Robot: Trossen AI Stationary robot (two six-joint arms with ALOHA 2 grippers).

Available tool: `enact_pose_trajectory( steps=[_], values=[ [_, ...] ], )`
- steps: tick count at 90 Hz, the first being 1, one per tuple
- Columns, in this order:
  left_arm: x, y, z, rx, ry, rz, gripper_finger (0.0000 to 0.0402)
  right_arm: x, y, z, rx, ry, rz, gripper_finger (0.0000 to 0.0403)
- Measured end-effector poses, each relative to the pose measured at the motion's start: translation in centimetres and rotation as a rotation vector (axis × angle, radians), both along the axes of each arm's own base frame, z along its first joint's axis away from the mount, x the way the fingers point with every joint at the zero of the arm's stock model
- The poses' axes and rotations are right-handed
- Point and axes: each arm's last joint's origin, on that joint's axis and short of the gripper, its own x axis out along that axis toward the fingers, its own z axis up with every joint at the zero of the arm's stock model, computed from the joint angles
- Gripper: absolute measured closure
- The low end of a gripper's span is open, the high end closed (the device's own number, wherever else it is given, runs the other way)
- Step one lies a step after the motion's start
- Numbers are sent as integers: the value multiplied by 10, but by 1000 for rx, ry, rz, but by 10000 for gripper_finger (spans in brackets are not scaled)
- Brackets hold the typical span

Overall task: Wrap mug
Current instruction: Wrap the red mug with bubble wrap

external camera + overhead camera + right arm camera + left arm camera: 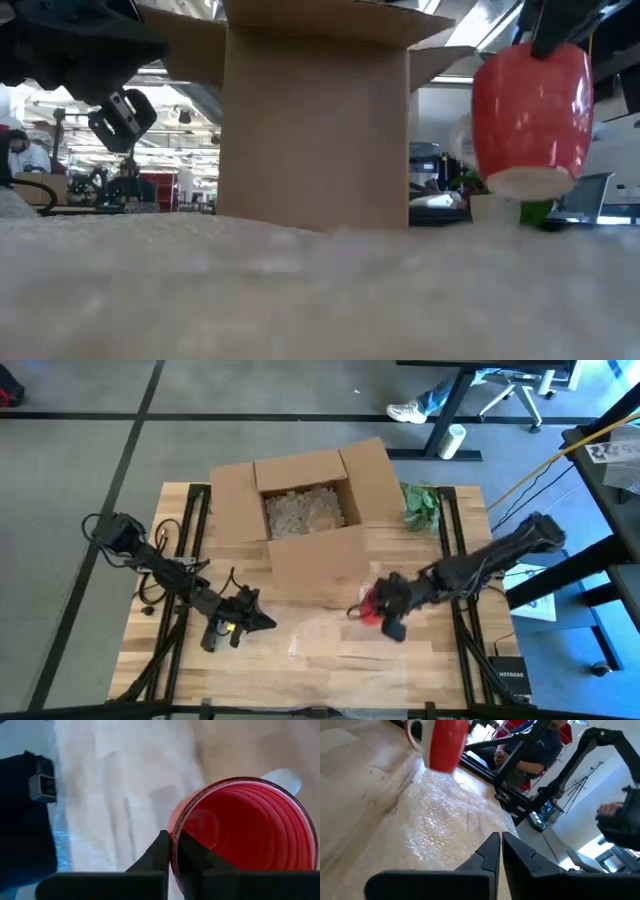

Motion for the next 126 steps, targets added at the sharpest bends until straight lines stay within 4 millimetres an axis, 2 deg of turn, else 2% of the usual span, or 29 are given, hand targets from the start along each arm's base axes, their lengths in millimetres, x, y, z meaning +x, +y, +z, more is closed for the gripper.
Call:
enact_pose_trajectory(
  steps=[9, 26, 55, 70, 80, 95, 110, 126],
  values=[
    [-2, -4, 0, -16, 4, -18, 402, 22, 23, 2, -17, -31, 60, 403],
    [-7, -12, 0, -26, 5, -44, 402, 63, 59, 19, -73, -85, 177, 403],
    [-21, -38, 7, 1, -11, -18, 402, 122, 89, 22, -226, 40, 238, 403],
    [-31, -49, 3, 35, 36, 34, 402, 148, 99, 14, -261, 57, 244, 403],
    [-37, -55, 0, 49, 67, 73, 402, 158, 100, 8, -269, 52, 228, 403],
    [-38, -67, 5, 69, 89, 83, 402, 161, 101, -5, -277, 101, 200, 403],
    [-31, -84, 18, 202, 152, 68, 402, 161, 101, -7, -270, 115, 182, 403],
    [-23, -92, 31, 329, 317, 109, 402, 160, 101, -7, -267, 118, 182, 403]
  ],
)
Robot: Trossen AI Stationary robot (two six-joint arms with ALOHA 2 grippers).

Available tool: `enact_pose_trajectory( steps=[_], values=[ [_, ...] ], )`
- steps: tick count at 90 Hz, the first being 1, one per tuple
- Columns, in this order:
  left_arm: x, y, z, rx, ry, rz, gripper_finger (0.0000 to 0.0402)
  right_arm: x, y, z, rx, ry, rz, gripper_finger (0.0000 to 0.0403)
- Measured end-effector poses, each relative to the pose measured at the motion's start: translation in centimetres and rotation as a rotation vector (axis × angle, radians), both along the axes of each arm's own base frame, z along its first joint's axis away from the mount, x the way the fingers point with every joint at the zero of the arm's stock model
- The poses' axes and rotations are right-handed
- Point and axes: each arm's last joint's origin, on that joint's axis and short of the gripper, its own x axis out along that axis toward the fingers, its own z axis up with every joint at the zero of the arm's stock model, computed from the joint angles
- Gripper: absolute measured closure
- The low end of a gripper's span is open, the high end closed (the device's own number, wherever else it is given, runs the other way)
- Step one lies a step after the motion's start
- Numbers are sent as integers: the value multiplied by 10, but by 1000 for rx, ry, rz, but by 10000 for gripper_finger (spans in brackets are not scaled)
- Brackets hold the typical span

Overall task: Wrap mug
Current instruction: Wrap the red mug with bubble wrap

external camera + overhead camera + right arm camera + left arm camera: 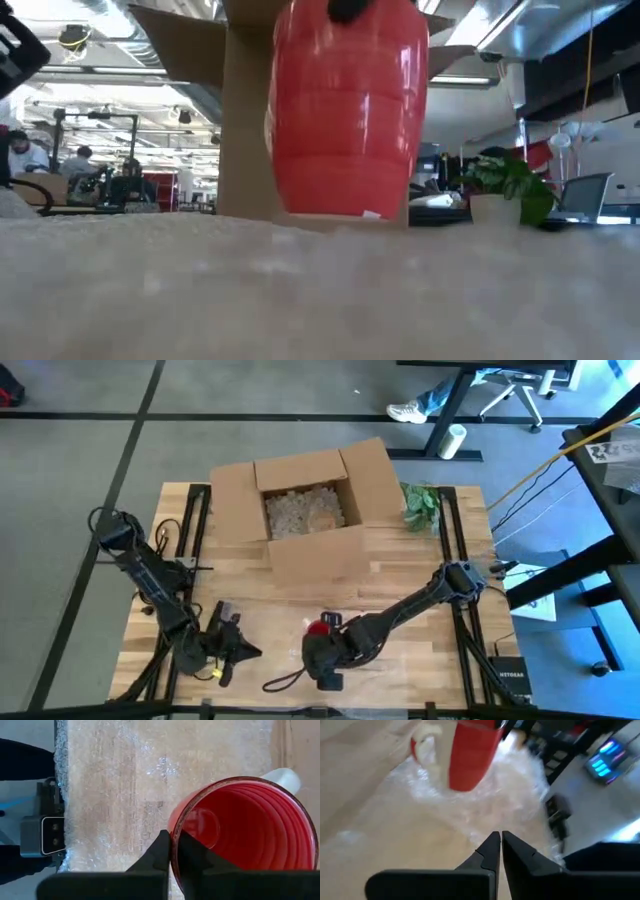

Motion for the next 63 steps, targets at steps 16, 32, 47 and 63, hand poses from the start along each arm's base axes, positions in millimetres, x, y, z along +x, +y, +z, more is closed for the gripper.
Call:
enact_pose_trajectory(
  steps=[16, 32, 47, 63],
  values=[
    [0, -2, 13, 7, 93, 73, 402, 1, 1, -5, -2, 18, 1, 403],
    [-1, -1, 10, -27, 103, 142, 402, 2, -2, -5, 4, 16, -4, 403],
    [0, -2, -3, -48, 137, 202, 402, 5, -4, -9, 28, 40, 8, 403],
    [1, -5, -14, -56, 154, 231, 402, 7, -2, -19, 26, 67, 15, 403]
  ],
)
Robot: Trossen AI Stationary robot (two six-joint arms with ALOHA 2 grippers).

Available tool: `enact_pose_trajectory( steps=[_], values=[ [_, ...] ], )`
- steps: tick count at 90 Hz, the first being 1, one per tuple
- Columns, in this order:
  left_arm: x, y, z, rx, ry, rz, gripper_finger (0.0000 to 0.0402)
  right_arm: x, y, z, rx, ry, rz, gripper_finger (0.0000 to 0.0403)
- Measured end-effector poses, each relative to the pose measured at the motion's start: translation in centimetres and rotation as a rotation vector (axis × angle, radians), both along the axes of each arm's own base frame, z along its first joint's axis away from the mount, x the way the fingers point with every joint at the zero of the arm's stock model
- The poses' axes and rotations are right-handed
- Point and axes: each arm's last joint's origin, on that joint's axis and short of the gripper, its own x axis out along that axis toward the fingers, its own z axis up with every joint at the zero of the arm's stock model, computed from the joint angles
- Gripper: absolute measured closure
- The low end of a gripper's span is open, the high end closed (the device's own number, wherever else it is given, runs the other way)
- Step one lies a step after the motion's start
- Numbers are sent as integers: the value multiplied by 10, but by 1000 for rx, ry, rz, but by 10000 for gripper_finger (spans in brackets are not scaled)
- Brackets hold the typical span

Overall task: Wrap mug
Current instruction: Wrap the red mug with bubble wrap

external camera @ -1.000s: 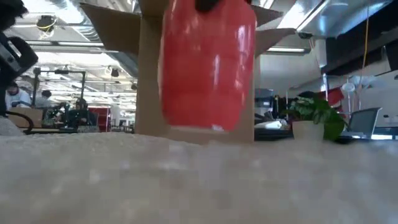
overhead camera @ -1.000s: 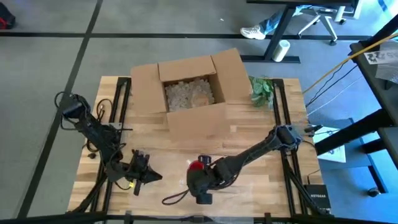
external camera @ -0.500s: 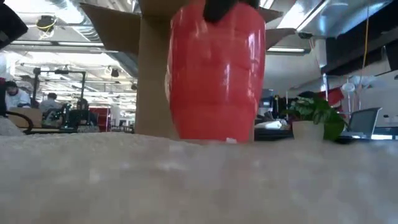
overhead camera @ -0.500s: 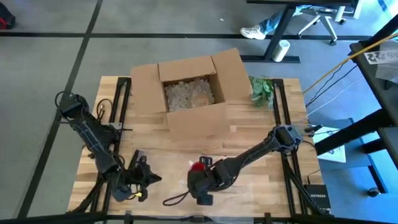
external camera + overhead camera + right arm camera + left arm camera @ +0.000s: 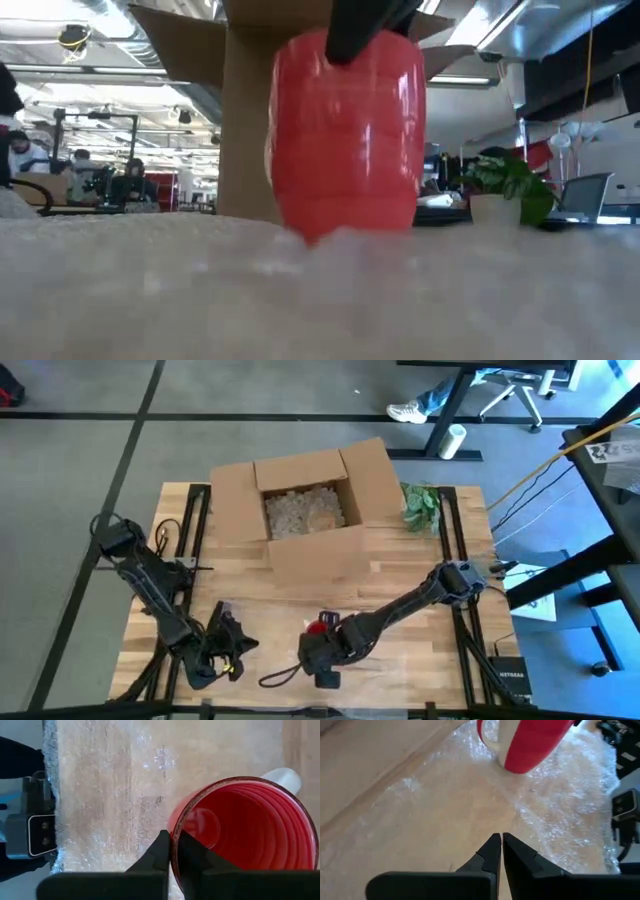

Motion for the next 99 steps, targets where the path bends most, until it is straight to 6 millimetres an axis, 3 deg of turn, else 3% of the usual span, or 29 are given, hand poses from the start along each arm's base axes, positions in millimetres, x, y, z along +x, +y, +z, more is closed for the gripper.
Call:
enact_pose_trajectory(
  steps=[19, 51, 67, 99],
  values=[
    [0, -1, 0, -15, -5, 7, 402, 3, 2, -5, 8, -7, 1, 396],
    [0, -1, 0, -9, -4, 3, 402, 3, 2, -1, 34, -21, -16, 323],
    [0, -1, 0, 1, -2, -3, 402, -1, 1, 3, 42, 3, -10, 305],
    [0, 0, 0, 1, -2, -2, 402, -25, -7, 54, -49, -111, -45, 304]
  ],
)
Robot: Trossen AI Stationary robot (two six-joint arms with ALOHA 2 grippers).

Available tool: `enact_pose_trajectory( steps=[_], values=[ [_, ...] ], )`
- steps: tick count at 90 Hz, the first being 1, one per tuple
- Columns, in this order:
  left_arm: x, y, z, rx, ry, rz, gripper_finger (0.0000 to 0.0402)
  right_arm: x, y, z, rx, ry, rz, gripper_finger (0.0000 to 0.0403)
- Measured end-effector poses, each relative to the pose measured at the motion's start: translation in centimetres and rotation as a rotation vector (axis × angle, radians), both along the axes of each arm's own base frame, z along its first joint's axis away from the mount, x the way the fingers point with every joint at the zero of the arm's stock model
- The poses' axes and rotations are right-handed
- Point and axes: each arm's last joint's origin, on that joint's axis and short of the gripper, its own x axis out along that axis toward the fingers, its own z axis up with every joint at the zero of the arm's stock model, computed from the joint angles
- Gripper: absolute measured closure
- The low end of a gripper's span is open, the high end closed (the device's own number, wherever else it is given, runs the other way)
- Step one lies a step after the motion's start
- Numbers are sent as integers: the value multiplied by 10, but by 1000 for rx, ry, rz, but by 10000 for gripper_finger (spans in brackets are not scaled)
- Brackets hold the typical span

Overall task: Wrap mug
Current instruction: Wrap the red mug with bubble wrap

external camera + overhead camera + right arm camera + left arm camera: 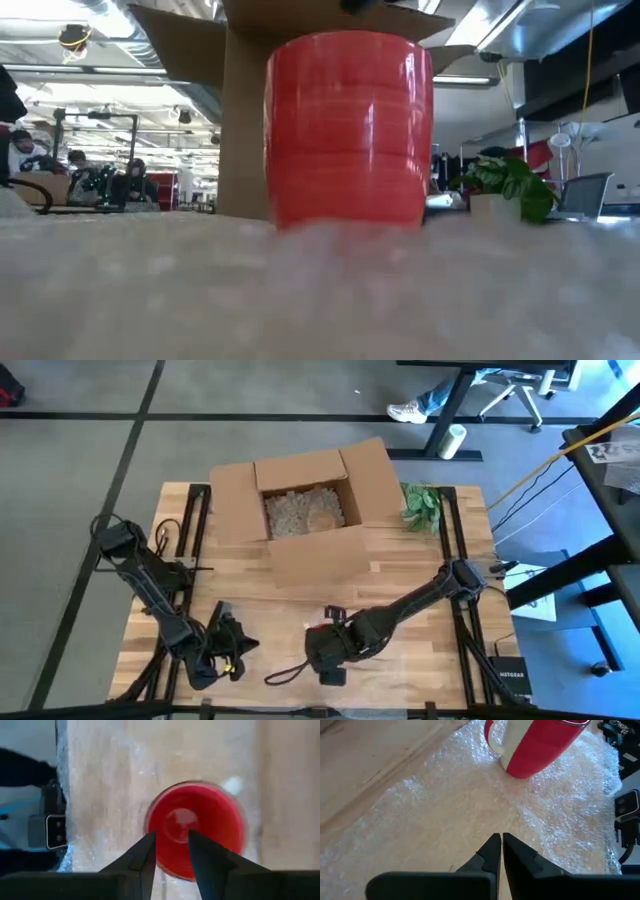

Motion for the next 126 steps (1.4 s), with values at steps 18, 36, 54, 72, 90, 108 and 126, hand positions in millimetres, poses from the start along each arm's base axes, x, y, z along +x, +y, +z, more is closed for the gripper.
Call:
enact_pose_trajectory(
  steps=[18, 36, 54, 72, 90, 108, 126],
  values=[
    [2, 3, -1, 12, 6, 7, 402, -23, 2, 30, -38, -61, -12, 304],
    [6, 13, -9, 8, 42, 36, 402, -54, 12, 41, -46, 4, -84, 304],
    [9, 15, -9, 26, 54, 20, 402, -102, 50, 36, -115, 16, -232, 304],
    [9, 15, -9, 39, 56, 10, 402, -157, 102, 9, -26, -84, -406, 304],
    [8, 15, -8, 48, 60, -2, 402, -192, 120, -53, 48, -23, -557, 304],
    [13, 18, -9, 27, 73, 14, 402, -181, 110, -117, 130, -8, -535, 304],
    [20, 21, -8, 1, 87, 5, 402, -189, 85, -146, 19, -40, -564, 304]
  ],
)
